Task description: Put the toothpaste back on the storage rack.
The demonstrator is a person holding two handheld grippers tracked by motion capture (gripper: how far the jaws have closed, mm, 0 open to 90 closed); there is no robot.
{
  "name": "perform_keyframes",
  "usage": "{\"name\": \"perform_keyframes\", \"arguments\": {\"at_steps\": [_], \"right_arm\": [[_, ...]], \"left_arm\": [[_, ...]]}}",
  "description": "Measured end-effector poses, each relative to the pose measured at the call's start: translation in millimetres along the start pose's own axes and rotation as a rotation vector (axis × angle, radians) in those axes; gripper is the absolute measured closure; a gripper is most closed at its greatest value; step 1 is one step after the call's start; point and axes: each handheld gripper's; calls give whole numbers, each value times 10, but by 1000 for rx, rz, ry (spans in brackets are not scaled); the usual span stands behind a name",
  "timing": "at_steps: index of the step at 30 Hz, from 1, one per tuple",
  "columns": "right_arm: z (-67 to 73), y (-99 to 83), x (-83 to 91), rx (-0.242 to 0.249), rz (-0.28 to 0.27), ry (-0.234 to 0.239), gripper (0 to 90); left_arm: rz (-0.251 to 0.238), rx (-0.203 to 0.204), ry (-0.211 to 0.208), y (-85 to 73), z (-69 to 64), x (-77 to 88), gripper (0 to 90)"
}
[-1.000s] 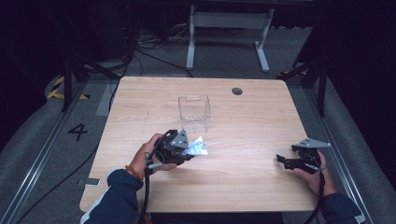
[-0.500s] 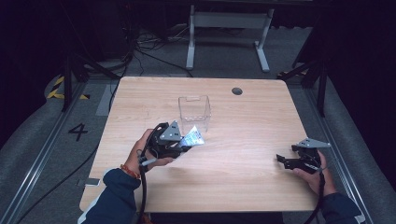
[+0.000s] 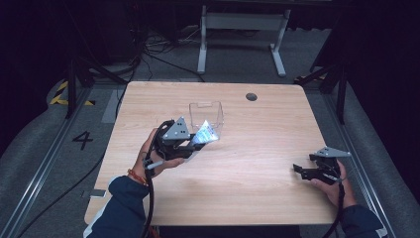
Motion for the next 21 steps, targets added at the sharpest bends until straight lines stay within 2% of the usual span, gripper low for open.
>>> {"name": "perform_keyframes", "arguments": {"at_steps": [3, 10, 14, 21], "right_arm": [[0, 0, -1, 0, -1, 0, 153], [0, 0, 0, 0, -1, 0, 153], [0, -1, 1, -1, 0, 0, 153], [1, -1, 1, -2, 0, 0, 154]], "left_arm": [[-34, 11, 2, 71, 33, 20, 664], [-65, 35, 29, 209, 123, 57, 665], [-98, 43, 41, 320, 241, 82, 666], [-126, 58, 60, 403, 340, 44, 668]]}}
Point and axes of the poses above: each handheld gripper's, and its own axes: x roughly backward along the jaws, y roughly out of its top, z roughly to its left, and after that the axes turned 11 degrees about z, right-handed
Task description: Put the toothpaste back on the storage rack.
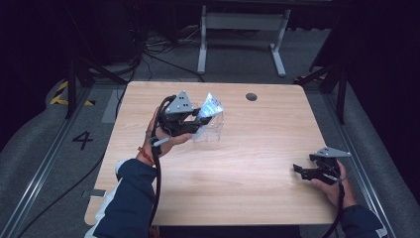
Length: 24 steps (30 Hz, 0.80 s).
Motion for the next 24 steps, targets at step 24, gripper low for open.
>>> {"name": "perform_keyframes", "arguments": {"at_steps": [24], "right_arm": [[-1, 0, -1, 0, -1, 1, 153]], "left_arm": [[-57, 44, 33, 146, 288, -265, 667]]}}
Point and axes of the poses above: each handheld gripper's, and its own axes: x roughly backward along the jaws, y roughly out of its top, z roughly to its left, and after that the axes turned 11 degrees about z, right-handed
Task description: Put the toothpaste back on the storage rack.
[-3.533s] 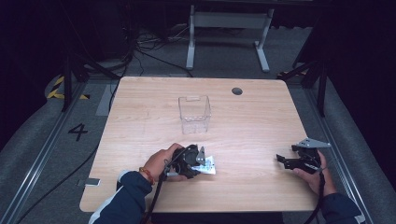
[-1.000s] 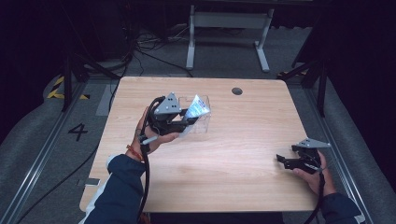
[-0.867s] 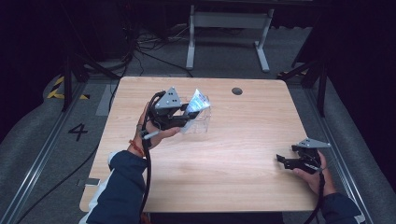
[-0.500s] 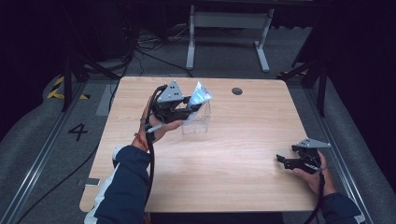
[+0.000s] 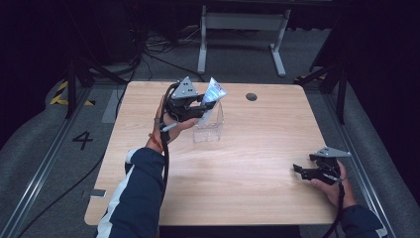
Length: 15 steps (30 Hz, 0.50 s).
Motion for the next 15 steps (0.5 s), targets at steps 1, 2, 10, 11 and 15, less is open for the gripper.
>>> {"name": "perform_keyframes", "arguments": {"at_steps": [1, 2, 10, 11, 15], "right_arm": [[0, 0, 0, 0, 0, 0, 153], [0, 0, 0, 0, 0, 0, 153], [0, -1, 1, 1, 1, 0, 153], [0, -1, 1, 0, 1, 0, 153], [0, -1, 2, 1, 1, 0, 153]], "left_arm": [[0, 2, -3, -3, 8, -13, 667], [3, -1, -2, -7, 20, -27, 667], [-6, 14, -3, -70, 143, -163, 665], [-6, 20, -6, -76, 148, -179, 665], [2, 30, -2, -99, 181, -246, 664]]}}
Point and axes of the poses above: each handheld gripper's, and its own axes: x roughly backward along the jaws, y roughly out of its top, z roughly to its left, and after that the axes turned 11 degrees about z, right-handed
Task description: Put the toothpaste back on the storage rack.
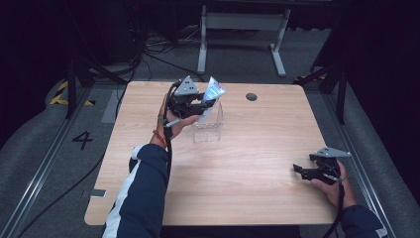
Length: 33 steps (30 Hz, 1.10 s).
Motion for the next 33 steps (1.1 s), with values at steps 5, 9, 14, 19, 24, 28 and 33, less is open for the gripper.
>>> {"name": "perform_keyframes", "arguments": {"at_steps": [5, 9, 14, 19, 24, 28, 33], "right_arm": [[0, -1, 0, 0, -1, 0, 153], [0, -2, 0, 0, 0, 0, 153], [1, -2, 1, 0, 0, 0, 153], [1, -3, 2, 0, 0, 0, 153], [1, -3, 2, 0, 0, 1, 153], [0, -3, 2, 0, 0, 1, 153], [0, -3, 2, 0, 0, 1, 153]], "left_arm": [[-3, 4, -2, -17, 31, -69, 664], [12, -7, -11, -48, 38, -137, 663], [13, 7, 1, -89, 75, -188, 662], [24, 4, -2, -127, 114, -235, 660], [25, 17, -8, -173, 152, -283, 660], [27, 23, -11, -204, 171, -309, 659], [30, 40, -12, -270, 191, -342, 658]]}}
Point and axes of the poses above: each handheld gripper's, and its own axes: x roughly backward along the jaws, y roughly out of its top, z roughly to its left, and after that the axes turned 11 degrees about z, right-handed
